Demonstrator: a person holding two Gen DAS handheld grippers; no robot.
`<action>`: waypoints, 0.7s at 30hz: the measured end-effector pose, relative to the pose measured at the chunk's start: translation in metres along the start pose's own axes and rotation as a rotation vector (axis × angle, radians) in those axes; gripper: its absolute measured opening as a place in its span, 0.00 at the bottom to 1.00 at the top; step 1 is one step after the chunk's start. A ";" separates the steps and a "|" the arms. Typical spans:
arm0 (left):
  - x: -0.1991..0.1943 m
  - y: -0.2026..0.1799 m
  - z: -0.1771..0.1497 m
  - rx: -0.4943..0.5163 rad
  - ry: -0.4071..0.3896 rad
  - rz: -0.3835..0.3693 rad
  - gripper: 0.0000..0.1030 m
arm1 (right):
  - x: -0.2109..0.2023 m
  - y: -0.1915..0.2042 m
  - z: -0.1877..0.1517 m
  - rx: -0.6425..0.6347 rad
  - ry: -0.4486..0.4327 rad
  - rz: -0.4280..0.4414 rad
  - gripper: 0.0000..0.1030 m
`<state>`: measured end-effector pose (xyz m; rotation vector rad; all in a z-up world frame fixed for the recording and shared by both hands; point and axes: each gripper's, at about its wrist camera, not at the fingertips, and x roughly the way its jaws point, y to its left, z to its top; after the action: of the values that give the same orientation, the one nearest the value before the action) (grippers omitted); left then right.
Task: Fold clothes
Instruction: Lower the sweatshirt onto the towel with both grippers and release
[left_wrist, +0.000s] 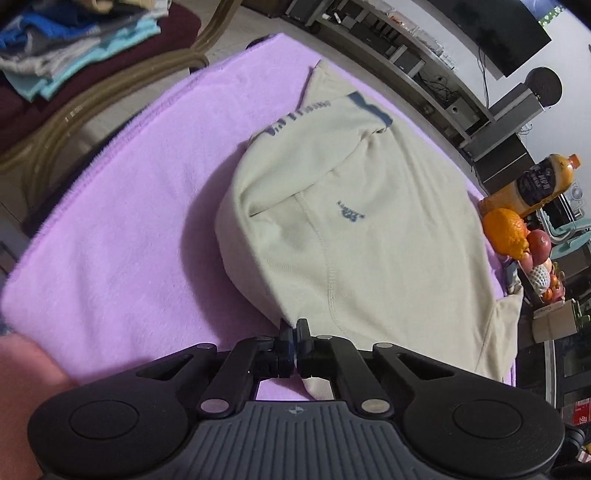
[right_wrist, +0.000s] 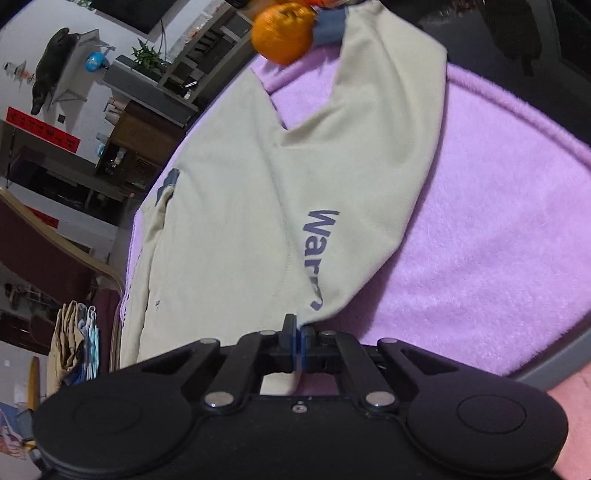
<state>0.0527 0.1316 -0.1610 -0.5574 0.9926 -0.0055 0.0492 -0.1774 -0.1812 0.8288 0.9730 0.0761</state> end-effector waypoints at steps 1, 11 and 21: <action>-0.008 -0.002 -0.002 0.004 -0.006 0.004 0.00 | 0.000 0.000 -0.001 -0.009 0.008 -0.008 0.02; 0.004 -0.008 -0.018 0.130 0.016 0.182 0.07 | -0.001 0.005 -0.010 -0.098 0.089 -0.093 0.06; -0.044 -0.066 -0.006 0.289 -0.039 0.088 0.25 | -0.090 0.003 0.048 -0.028 -0.113 0.039 0.24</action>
<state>0.0396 0.0828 -0.0996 -0.2482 0.9571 -0.0584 0.0335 -0.2398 -0.1024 0.8175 0.8479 0.0759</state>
